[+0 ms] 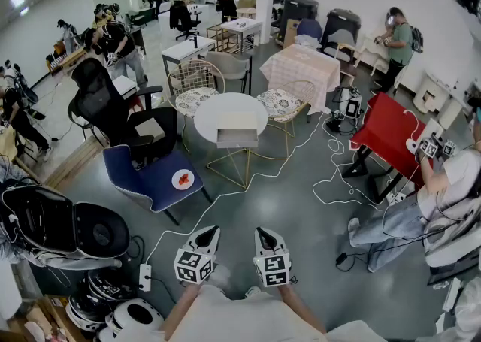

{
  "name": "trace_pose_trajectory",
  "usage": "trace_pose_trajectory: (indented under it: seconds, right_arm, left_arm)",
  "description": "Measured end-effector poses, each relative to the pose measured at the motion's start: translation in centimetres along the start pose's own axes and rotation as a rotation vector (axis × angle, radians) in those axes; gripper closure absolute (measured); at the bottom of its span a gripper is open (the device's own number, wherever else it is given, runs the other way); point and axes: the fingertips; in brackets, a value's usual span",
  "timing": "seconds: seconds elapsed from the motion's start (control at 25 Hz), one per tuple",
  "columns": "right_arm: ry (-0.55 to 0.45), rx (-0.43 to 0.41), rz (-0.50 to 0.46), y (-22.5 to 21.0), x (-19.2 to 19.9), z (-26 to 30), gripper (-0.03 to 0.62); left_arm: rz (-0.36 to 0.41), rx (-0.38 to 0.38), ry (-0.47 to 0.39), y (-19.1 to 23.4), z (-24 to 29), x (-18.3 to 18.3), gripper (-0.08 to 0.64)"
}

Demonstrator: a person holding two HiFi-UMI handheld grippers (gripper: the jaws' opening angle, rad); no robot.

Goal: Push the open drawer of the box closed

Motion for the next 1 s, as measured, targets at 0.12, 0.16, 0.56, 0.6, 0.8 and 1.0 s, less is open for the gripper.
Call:
trace_pose_trajectory:
  seconds: [0.12,0.16,0.56,0.6,0.8,1.0]
  right_arm:
    - [-0.007,0.000,0.001,-0.5,-0.2,0.5,0.577]
    - [-0.011,-0.002,0.001,-0.6,-0.4,0.6,0.577]
    - [-0.028,-0.033,0.021,-2.1,-1.0,1.3,0.577]
    - [-0.028,-0.035,0.020,-2.4,-0.9,1.3,0.577]
    - [-0.027,-0.038,0.021,-4.3,-0.6,1.2,0.577]
    - [-0.025,-0.050,0.025,-6.3,-0.1,1.3,0.577]
  left_arm:
    - [0.008,0.002,-0.008,0.1,0.7,-0.4,0.548]
    - [0.010,0.001,-0.011,0.2,0.9,-0.6,0.548]
    - [0.016,-0.022,-0.004,0.1,2.4,-1.1,0.548]
    - [0.015,-0.027,-0.003,0.0,2.6,-1.1,0.548]
    - [0.003,-0.049,-0.001,-0.7,3.8,-1.1,0.548]
    - [-0.006,-0.066,0.010,-1.6,5.1,-0.4,0.548]
Point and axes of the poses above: the fingertips, and each gripper's own axes: z forward along the fingers, y to its left, x out of its underside, and after that the axes turned 5 degrees about x, right-handed
